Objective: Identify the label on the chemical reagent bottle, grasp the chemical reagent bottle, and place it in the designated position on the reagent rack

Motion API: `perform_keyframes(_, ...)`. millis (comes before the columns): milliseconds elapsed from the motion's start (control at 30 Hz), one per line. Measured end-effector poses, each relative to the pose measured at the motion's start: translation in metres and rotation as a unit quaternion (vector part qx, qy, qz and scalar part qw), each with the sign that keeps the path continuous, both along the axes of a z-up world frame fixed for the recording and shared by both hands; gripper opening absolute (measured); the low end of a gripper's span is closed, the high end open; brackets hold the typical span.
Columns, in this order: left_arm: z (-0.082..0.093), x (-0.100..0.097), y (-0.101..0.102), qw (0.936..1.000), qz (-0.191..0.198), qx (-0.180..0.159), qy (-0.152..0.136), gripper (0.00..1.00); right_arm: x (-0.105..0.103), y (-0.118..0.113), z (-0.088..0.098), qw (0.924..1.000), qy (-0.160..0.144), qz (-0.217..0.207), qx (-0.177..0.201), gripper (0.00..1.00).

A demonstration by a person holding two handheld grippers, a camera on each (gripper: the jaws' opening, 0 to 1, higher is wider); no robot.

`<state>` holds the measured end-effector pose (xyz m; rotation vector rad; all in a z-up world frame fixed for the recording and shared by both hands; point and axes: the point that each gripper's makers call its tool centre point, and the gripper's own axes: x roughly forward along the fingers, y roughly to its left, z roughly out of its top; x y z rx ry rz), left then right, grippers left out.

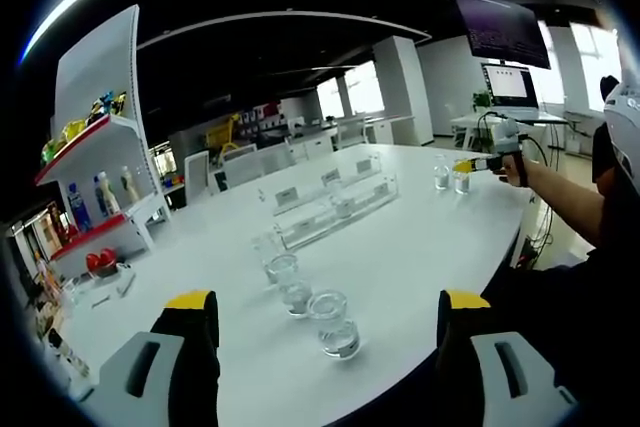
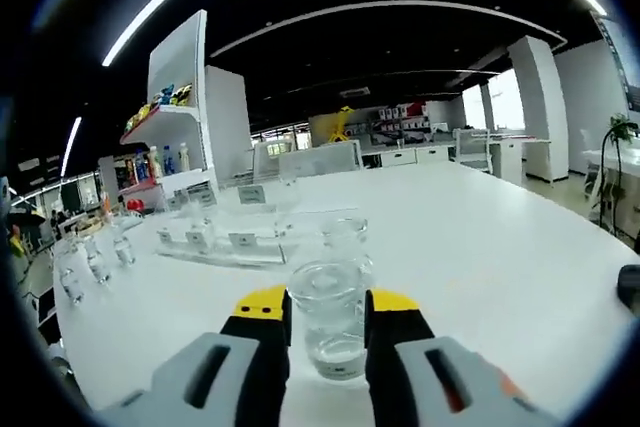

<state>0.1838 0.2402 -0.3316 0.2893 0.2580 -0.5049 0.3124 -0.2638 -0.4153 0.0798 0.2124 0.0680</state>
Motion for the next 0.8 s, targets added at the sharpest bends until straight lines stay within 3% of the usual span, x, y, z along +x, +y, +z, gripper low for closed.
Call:
perform_keyframes(200,-0.0017,-0.0002,0.0035,1.0,0.004,-0.004,0.001,0.9,-0.0002,0.0003,-0.0007,0.9997,0.0,-0.004,-0.023,0.23)
perform_keyframes(233,-0.0022,-0.0002,0.004,1.0,0.005,-0.004,0.001,0.9,0.0004,0.0001,-0.0011,0.9989,-0.004,-0.011,-0.045,0.23)
perform_keyframes(367,-0.0028,-0.0002,0.0043,1.0,0.004,-0.005,0.003,0.9,-0.0001,0.0005,-0.0017,0.997,-0.011,-0.017,-0.075,0.22)
perform_keyframes(800,-0.0052,0.0045,-0.0007,1.0,-0.002,-0.003,0.006,0.9,-0.0018,-0.0012,0.0008,0.9952,-0.046,-0.032,-0.08,0.21)
